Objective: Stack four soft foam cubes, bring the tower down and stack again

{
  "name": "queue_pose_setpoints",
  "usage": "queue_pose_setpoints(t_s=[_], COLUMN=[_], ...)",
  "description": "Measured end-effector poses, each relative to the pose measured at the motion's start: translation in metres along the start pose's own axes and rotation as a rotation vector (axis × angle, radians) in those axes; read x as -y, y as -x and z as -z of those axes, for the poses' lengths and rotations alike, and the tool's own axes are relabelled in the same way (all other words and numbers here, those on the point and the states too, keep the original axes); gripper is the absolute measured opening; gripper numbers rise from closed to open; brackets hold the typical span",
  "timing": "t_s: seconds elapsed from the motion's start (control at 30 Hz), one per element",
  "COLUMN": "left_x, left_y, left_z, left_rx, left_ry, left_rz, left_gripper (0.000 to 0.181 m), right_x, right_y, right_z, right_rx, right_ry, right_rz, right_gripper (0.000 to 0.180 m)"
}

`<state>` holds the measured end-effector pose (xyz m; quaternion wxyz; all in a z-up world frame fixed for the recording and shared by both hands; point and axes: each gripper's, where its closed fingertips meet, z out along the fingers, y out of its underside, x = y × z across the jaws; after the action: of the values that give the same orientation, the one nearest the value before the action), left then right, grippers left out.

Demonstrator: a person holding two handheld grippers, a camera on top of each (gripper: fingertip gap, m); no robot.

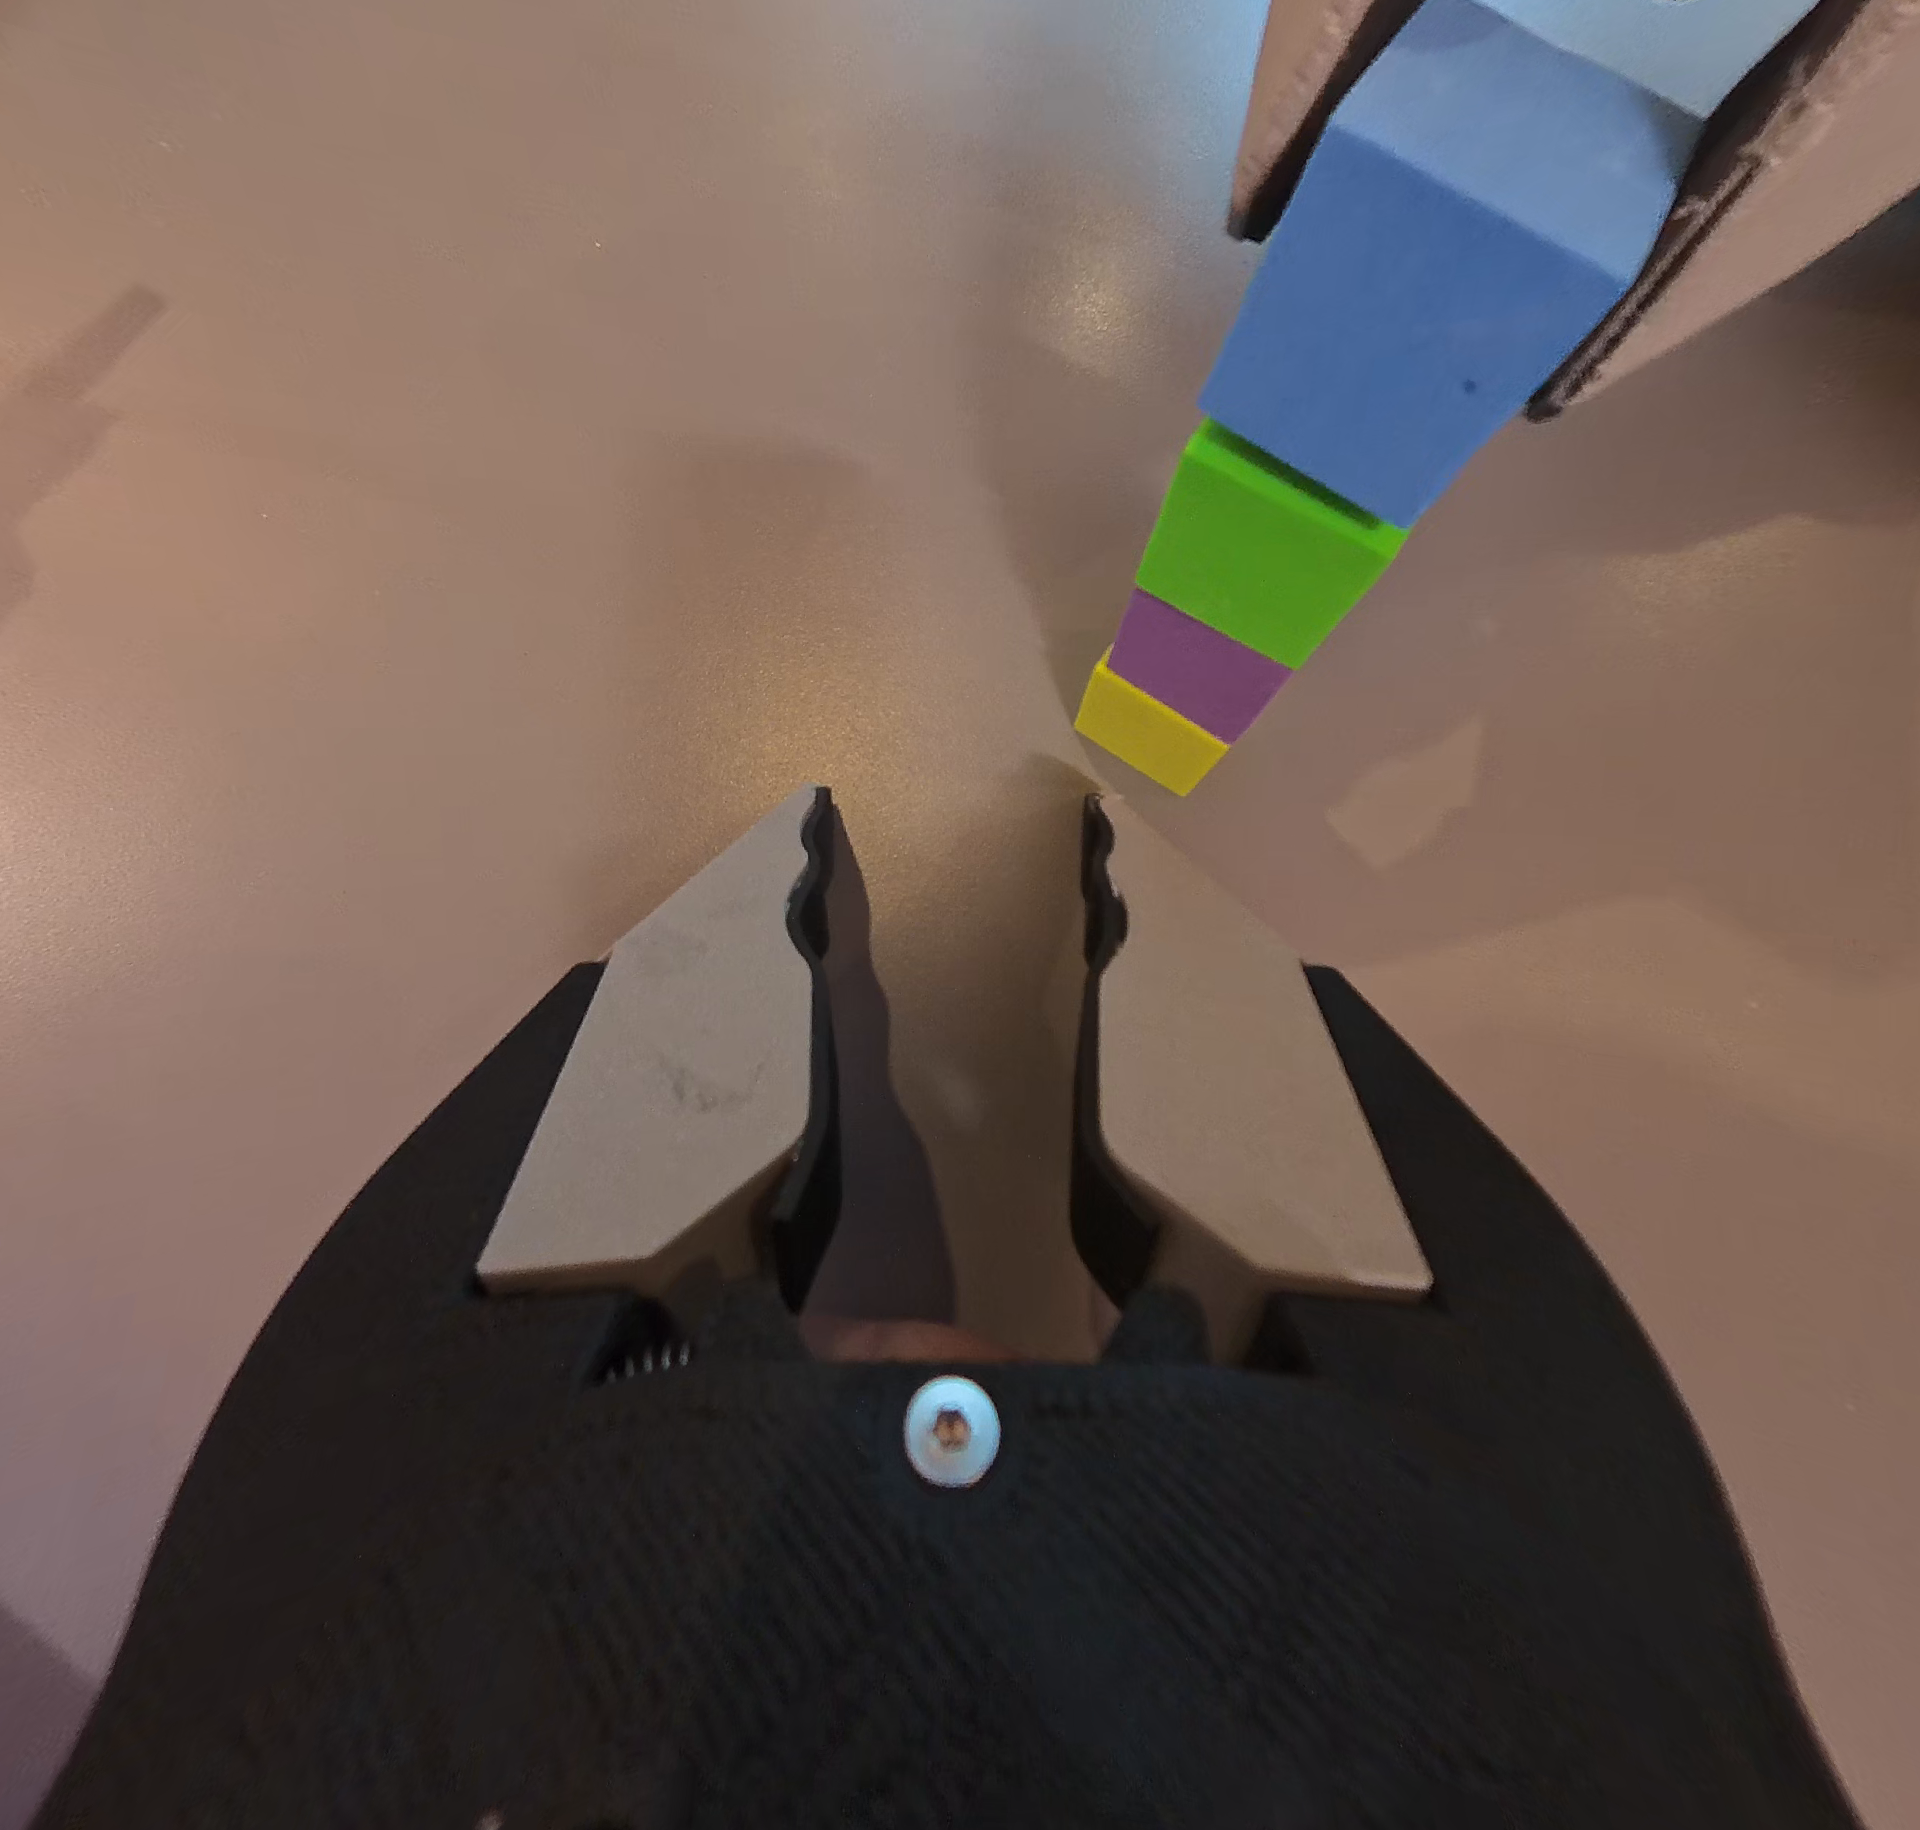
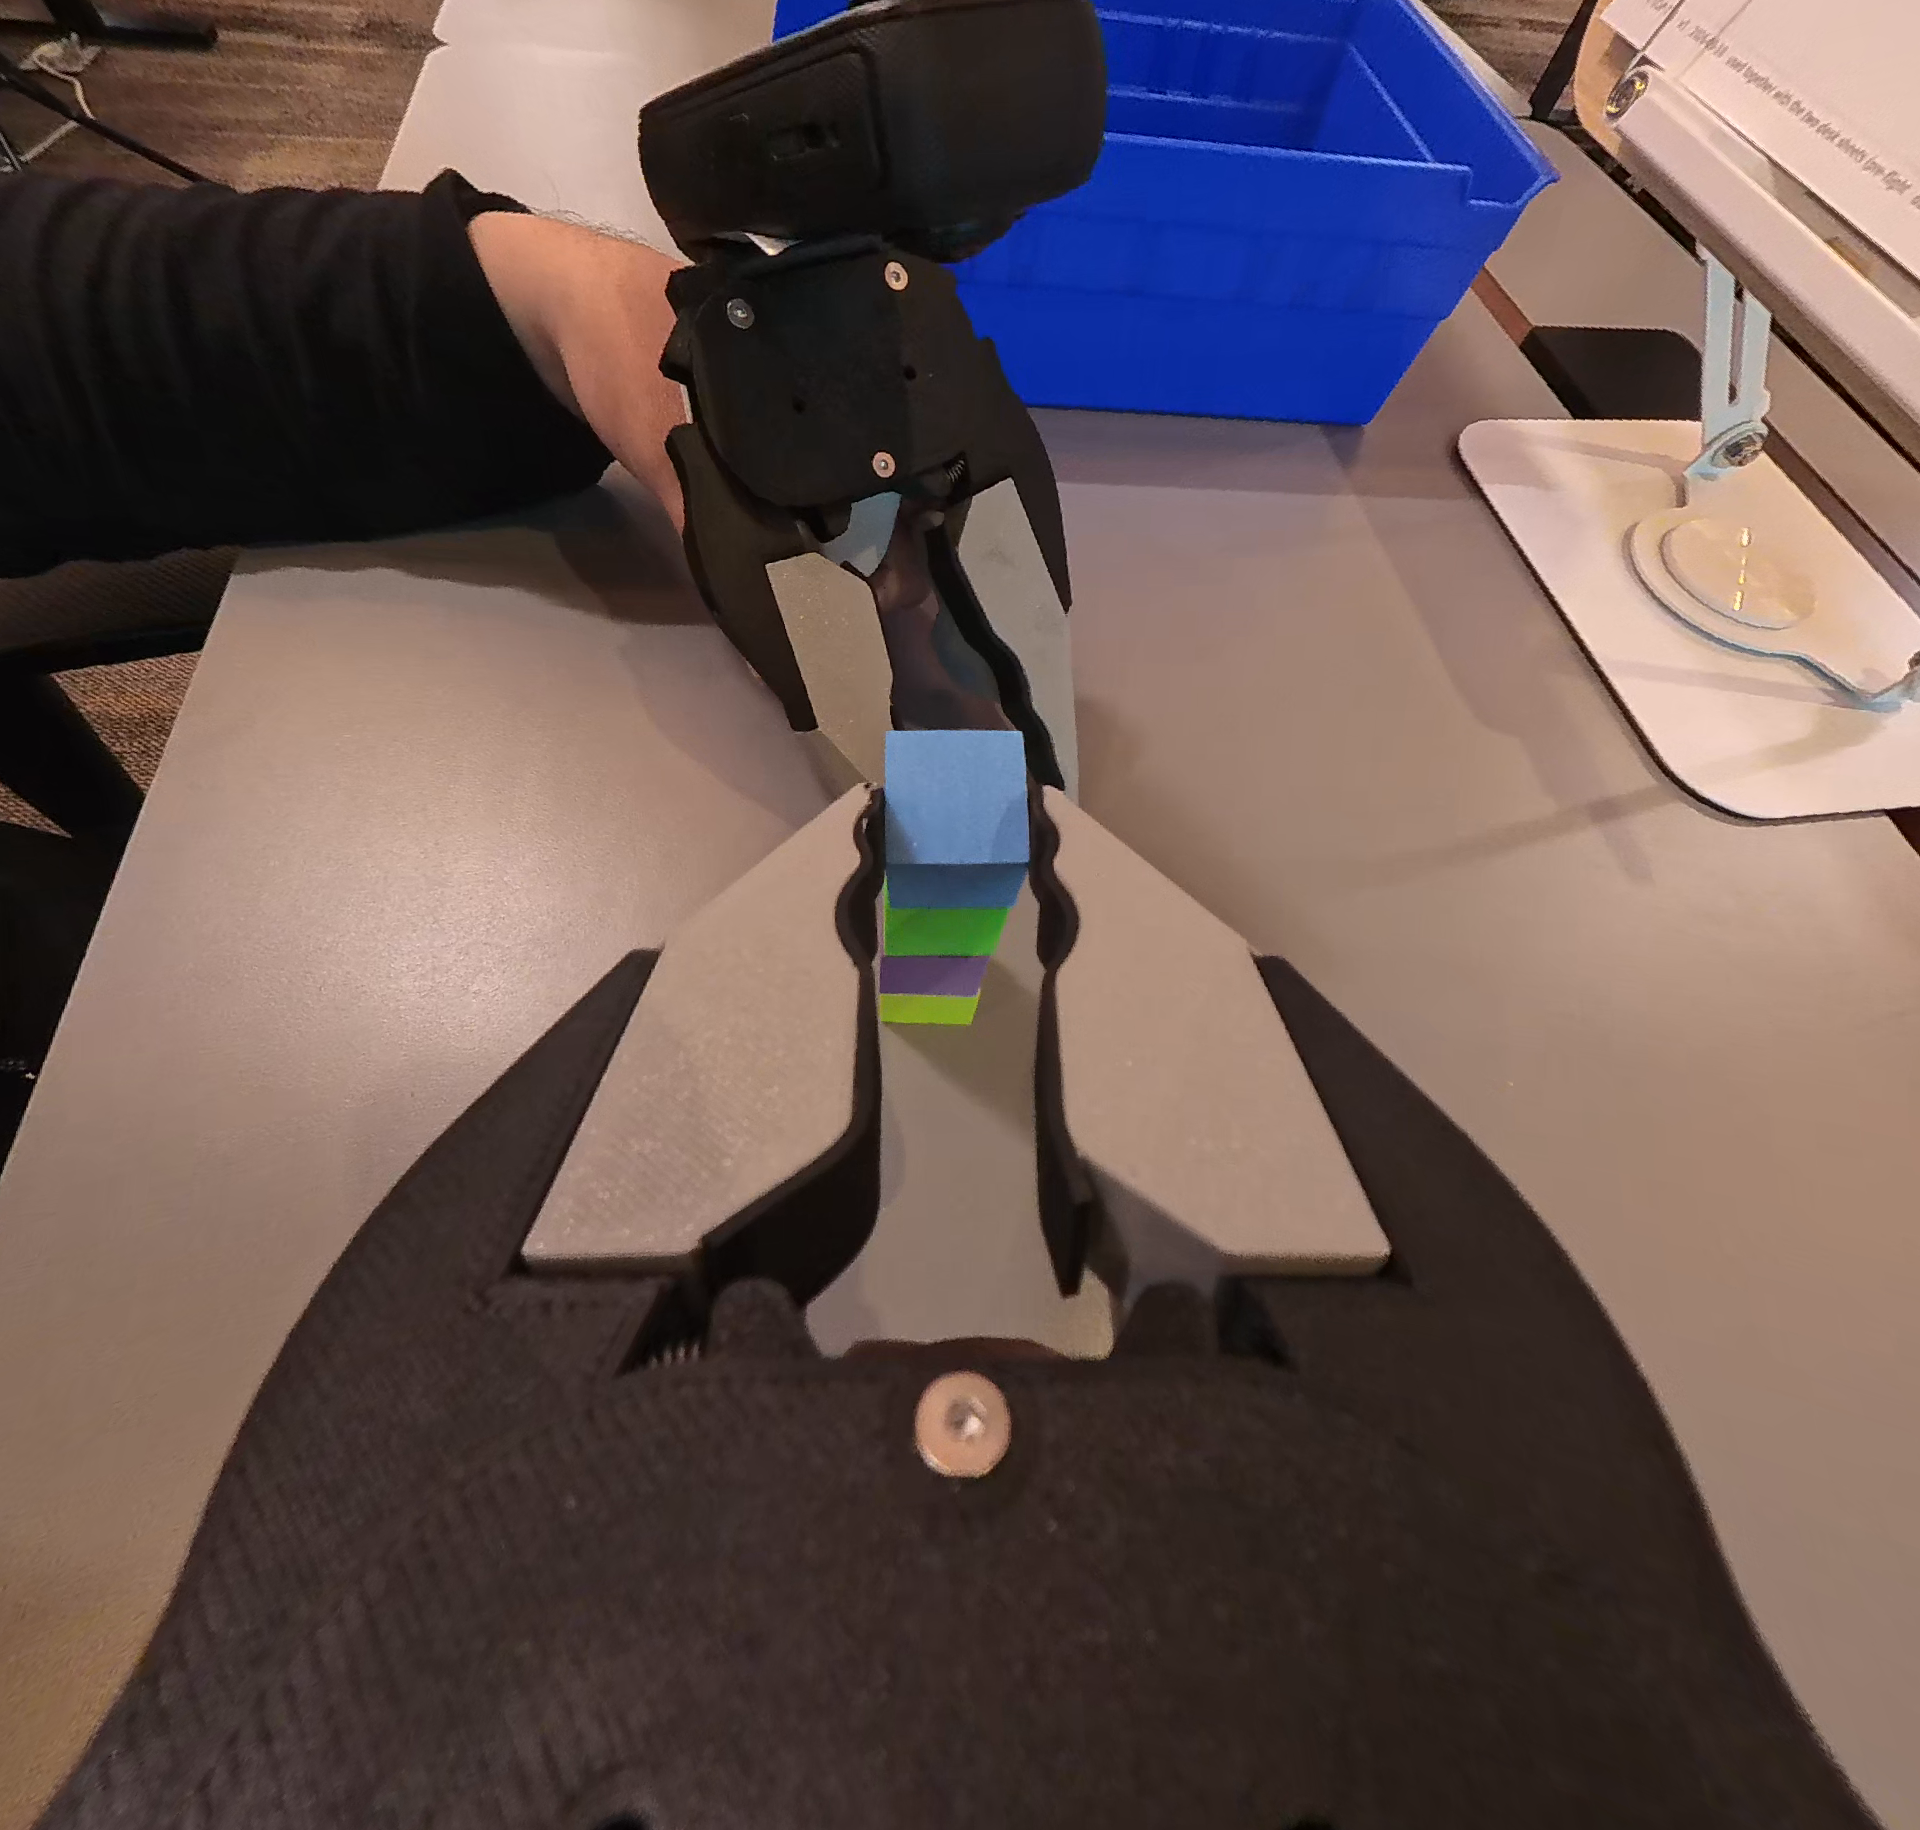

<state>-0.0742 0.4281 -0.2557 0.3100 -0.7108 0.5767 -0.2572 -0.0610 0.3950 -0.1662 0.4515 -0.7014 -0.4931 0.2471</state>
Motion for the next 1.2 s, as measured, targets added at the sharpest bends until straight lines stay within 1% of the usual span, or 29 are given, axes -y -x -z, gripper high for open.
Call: queue_pose_setpoints(t_s=[1.2], left_x=[-0.0001], left_y=[0.0000], left_z=[0.0000], left_rx=[0.000], left_ry=[0.000], left_rz=[0.000], left_gripper=[0.046], right_x=[-0.0031], right_y=[0.0003], right_z=[-0.0032], right_rx=[0.003], right_ry=[0.008], right_rz=[0.008], right_gripper=[0.027])
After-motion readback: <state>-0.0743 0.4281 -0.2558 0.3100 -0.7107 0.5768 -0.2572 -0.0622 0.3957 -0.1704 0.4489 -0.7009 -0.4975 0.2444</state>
